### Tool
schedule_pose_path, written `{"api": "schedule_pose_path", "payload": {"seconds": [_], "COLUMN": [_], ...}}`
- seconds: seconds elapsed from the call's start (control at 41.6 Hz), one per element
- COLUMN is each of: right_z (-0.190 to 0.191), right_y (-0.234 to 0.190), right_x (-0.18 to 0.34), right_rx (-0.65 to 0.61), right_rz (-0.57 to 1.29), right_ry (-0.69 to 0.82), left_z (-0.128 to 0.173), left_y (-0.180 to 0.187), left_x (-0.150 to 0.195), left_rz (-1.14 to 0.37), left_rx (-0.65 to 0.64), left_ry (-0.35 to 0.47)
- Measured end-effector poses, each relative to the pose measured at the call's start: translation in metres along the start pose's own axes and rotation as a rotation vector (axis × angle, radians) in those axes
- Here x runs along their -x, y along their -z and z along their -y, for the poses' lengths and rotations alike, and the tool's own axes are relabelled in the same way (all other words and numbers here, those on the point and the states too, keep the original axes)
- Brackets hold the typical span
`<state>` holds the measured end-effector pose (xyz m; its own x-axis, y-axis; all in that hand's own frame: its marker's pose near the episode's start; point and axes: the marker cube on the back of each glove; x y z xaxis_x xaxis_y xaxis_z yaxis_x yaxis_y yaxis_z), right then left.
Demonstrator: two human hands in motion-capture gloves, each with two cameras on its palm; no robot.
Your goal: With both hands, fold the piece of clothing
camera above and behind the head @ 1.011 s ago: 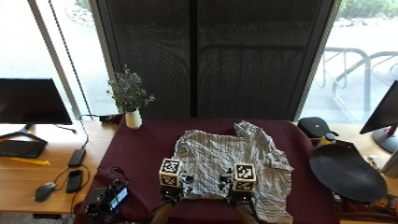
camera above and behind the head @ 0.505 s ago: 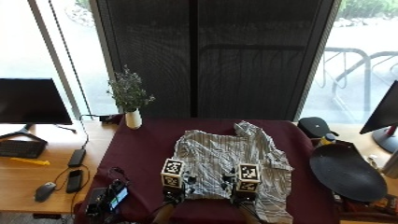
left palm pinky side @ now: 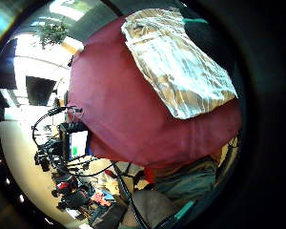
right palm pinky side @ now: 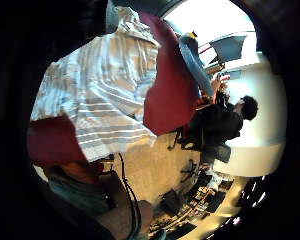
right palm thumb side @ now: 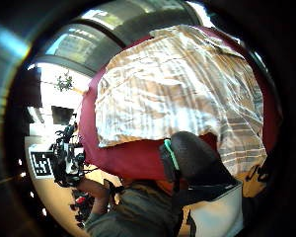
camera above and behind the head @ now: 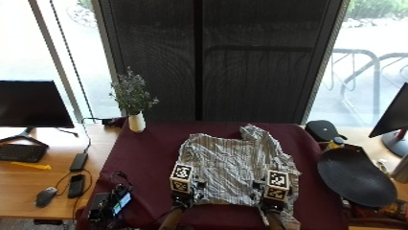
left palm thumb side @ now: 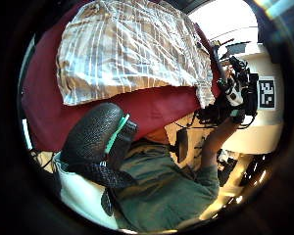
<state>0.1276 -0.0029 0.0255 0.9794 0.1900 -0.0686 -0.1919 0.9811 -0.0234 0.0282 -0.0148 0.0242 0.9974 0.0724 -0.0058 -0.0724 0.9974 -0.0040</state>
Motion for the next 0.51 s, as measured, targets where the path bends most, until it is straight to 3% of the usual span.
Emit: {"api": "schedule_pose_path", "payload": {"seconds": [0.241, 0.505], "right_z": [0.010, 0.013], "right_y": [-0.055, -0.090], "right_x": [-0.048, -0.057], "right_rx": [0.126, 0.233], "right_rz": [0.013, 0.021], "right_ry": [-0.035, -0.027], "left_z": [0.020, 0.026], "left_y": [-0.041, -0.093], "left_x": [-0.021, -0.040], "left_rz": [-0.025, -0.019], "left_rx": [0.061, 0.212], "left_ry": [-0.048, -0.113]}}
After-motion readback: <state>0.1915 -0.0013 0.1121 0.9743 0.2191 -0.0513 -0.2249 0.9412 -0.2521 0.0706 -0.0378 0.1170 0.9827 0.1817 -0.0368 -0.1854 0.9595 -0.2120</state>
